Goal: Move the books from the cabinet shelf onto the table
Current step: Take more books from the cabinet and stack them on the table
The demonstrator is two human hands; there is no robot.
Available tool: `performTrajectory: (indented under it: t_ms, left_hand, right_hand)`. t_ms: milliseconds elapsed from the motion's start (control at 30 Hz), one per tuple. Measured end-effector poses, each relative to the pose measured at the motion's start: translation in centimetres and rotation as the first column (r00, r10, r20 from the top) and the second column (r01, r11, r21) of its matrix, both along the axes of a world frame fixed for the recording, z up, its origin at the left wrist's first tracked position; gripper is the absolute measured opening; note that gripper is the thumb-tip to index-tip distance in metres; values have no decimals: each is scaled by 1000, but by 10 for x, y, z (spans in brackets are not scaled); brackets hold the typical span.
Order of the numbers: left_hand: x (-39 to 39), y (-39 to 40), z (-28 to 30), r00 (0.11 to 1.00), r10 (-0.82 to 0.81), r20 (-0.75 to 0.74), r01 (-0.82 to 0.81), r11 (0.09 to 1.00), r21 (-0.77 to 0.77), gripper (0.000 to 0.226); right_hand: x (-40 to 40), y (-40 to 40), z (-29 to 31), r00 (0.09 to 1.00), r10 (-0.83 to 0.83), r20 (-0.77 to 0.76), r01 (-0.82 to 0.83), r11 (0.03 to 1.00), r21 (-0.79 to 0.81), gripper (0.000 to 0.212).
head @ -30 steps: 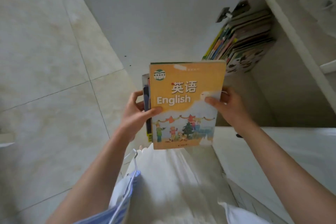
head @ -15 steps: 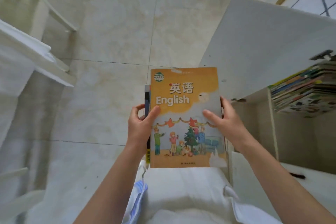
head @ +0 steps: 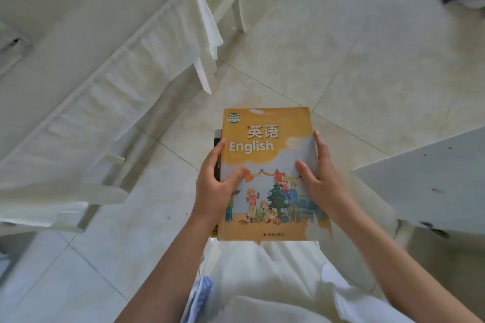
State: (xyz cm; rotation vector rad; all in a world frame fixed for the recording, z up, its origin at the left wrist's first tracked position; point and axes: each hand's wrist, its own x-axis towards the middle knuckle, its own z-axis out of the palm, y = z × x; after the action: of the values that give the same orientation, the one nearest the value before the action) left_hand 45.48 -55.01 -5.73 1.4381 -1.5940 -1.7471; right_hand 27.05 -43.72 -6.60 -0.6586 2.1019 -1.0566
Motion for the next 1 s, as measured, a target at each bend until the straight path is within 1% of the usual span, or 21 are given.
performTrajectory:
  t_ms: [100,167,300,400,533,600,867,933,1000]
  left_hand:
    - [18,-22,-1,995,95,5,-95,995,-15,64]
    - [26,-40,-2,985,174,3,-174,985,-17,63]
    - [28,-79,-3,960,281,22,-280,960,-19,63]
    - [20,-118,0,936,349,33,-348,937,-30,61]
    - [10,-164,8,909,416,29,-414,909,-46,63]
    - [10,-191,10,879,476,21,-474,878,-61,63]
    - [34,-264,12,785,619,31,-612,781,-125,61]
    - [47,-285,11,761,648,26,-641,758,-121,59]
    - [60,-306,9,745,668,8,-663,741,-106,63]
  right_hand:
    - [8,-41,-3,991,137,9,-136,990,-28,64]
    - [10,-71,-5,976,218,16,-217,976,-15,61]
    - [3,-132,-8,951,306,51,-308,951,19,60]
    - [-7,-188,-1,918,395,17,-396,917,42,61]
    - [-18,-249,10,875,484,-5,-484,875,31,60]
    - [-21,-289,13,839,544,-13,-544,839,15,59]
    - [9,-395,22,717,688,-116,-690,723,24,60]
    - [22,-422,21,694,710,-121,-713,701,20,60]
    - [34,-446,21,677,724,-134,-730,684,5,59]
